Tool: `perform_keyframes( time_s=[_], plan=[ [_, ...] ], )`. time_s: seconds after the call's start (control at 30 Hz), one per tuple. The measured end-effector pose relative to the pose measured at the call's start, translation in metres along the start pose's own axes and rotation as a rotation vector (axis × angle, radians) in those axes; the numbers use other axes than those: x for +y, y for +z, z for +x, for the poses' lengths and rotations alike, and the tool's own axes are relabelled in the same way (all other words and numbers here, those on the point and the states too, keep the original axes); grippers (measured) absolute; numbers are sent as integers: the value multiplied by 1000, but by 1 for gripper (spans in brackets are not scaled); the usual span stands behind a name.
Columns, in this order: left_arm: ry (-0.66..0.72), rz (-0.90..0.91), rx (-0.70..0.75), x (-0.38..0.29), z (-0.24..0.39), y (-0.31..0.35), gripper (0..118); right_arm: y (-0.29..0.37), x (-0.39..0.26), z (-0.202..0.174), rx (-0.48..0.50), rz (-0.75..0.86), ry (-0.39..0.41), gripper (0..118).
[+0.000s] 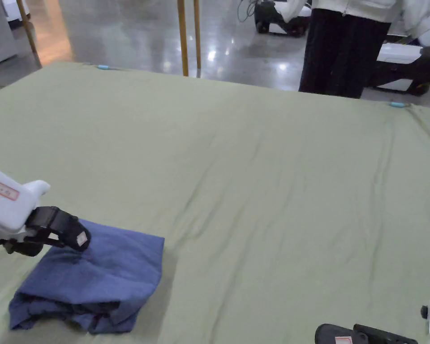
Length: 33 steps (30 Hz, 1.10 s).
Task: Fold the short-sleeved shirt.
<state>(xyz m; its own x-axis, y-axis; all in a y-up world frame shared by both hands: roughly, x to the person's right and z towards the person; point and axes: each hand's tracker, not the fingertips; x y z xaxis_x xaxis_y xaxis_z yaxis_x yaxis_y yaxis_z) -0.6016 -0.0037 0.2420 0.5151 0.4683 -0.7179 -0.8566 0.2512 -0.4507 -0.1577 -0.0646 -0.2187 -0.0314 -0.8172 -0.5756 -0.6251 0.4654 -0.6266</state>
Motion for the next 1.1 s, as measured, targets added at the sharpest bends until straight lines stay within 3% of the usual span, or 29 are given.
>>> perform_keyframes(
  time_s=[0.07,0.1,0.17,0.27,0.33,0.4,0.47,0.53,0.57,0.6,0.63,0.93,1.03,1.1],
  plan=[
    [20,184,-24,-12,13,38,116,24,6,-23,-249,150,168,1],
    [-10,294,30,-22,31,51,116,34,8,-32,-319,211,230,1],
    [-66,680,51,-59,69,78,111,56,10,-53,-515,383,375,1],
    [-141,1101,276,-118,158,62,107,78,14,-71,-657,558,442,1],
    [-278,1191,438,-139,210,34,107,88,20,-79,-746,628,498,1],
    [-319,1263,503,-148,247,7,107,93,26,-87,-832,669,552,1],
    [-369,1273,412,-155,282,-10,106,100,37,-89,-808,688,546,1],
    [-401,1271,446,-150,317,-31,94,99,44,-93,-849,723,609,1],
    [-439,1289,476,-149,330,-44,62,97,49,-94,-861,724,638,1],
    [-463,1280,490,-146,338,-54,23,96,54,-93,-853,729,627,1],
    [-463,1257,457,-145,346,-61,0,95,59,-92,-846,730,620,1],
    [-474,1176,386,-119,370,-89,0,71,84,-98,-892,694,661,1],
    [-466,1191,381,-103,375,-80,0,57,107,-100,-926,636,751,1],
    [-462,1210,372,-91,382,-70,0,52,121,-109,-932,645,755,1]
  ],
)
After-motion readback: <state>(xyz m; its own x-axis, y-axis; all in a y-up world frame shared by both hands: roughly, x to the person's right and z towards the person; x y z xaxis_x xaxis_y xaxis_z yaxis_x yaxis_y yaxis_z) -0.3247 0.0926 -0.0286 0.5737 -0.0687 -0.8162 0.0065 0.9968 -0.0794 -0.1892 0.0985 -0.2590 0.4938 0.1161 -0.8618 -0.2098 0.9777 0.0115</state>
